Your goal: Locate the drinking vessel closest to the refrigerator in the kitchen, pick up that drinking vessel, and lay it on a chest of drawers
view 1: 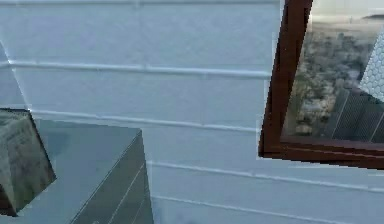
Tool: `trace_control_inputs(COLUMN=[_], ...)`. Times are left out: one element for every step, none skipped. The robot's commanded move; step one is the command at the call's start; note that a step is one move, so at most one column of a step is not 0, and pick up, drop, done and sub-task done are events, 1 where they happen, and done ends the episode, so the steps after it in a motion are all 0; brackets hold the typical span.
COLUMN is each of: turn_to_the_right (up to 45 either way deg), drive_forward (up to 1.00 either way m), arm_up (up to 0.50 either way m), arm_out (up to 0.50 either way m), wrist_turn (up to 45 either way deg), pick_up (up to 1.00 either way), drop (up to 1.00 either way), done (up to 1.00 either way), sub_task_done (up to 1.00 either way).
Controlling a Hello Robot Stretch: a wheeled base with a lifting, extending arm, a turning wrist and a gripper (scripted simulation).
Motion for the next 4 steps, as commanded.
trace_control_inputs(turn_to_the_right=[-45.0, -45.0, -45.0, -21.0], drive_forward=[0.00, 0.00, 0.00, 0.00], arm_up=[0.00, 0.00, 0.00, 0.00], arm_out=[0.00, 0.00, 0.00, 0.00], wrist_turn=[0.0, 0.0, 0.0, 0.0], pick_up=[0.00, 0.00, 0.00, 0.00], drop=[0.00, 0.00, 0.00, 0.00], done=[0.00, 0.00, 0.00, 0.00], sub_task_done=[0.00, 0.00, 0.00, 0.00])
